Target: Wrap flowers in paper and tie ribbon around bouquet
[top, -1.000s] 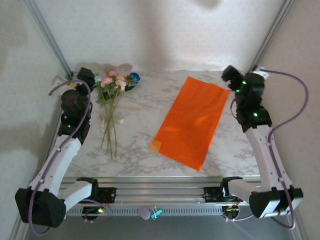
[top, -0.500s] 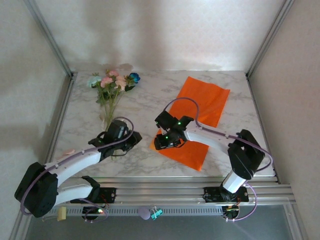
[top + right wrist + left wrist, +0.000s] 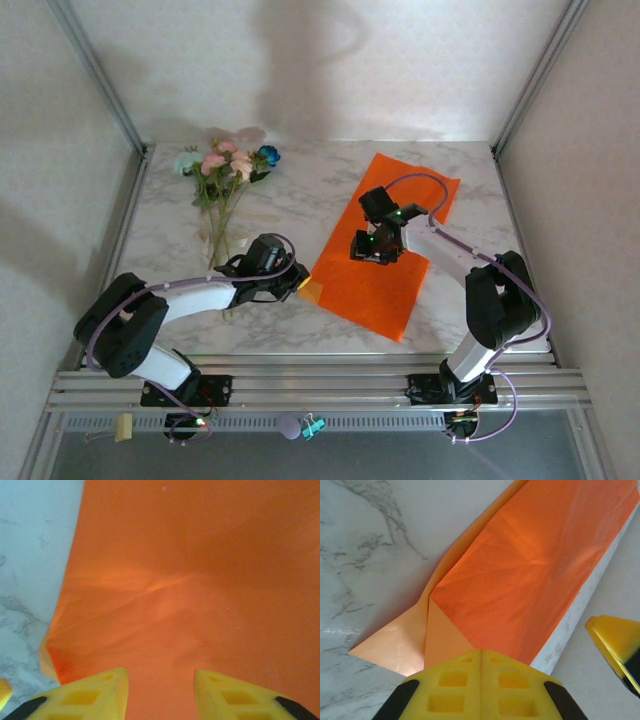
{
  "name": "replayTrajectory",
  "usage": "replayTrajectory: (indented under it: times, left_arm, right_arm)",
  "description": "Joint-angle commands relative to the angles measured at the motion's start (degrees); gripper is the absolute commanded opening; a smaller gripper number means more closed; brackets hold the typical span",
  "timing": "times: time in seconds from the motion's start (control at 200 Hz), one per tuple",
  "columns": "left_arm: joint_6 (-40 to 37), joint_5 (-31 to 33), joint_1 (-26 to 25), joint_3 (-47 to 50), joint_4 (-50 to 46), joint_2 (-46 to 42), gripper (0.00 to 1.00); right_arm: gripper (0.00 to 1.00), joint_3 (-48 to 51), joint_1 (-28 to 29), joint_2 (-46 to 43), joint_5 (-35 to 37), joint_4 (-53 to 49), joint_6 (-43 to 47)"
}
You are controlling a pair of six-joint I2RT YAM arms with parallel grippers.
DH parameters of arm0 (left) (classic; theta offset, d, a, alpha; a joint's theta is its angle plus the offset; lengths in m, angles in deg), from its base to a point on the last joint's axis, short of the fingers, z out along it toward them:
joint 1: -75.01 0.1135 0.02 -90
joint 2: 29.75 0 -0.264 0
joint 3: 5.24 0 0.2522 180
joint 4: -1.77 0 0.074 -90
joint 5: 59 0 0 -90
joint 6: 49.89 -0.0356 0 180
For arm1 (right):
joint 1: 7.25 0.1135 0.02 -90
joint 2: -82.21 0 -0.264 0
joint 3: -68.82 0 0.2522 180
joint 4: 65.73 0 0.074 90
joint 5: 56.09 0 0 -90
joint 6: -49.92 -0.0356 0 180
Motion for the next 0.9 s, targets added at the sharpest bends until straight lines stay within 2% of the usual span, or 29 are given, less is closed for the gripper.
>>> replayTrajectory:
  times: [0.0, 0.105, 0.23, 0.576, 0.891]
  left_arm:
    - [3.6, 0.0, -0.6, 0.6, 2.8, 1.2, 0.00]
    - [4.4, 0.5, -0.7, 0.9, 2.0, 2.0, 0.00]
    - [6.4, 0.0, -0.7, 3.0, 4.5, 3.2, 0.00]
    - [7.2, 0.8, -0.8, 4.3, 4.8, 7.6, 0.00]
    - [7.6, 2.5, -1.0, 4.4, 2.6, 6.9, 0.00]
  right_arm:
    - [0.40, 0.1, 1.5, 1.0, -8.7, 1.8, -0.1]
    - [0.40, -0.2, 4.3, 3.3, -13.2, 3.7, 1.7]
    - [0.39, -2.7, 7.8, 7.5, -14.7, 2.3, 4.7]
    - [0.33, -5.6, 10.3, 14.0, -15.8, 2.1, 7.4]
    - [0.28, -7.8, 11.7, 16.8, -17.1, 2.3, 7.0]
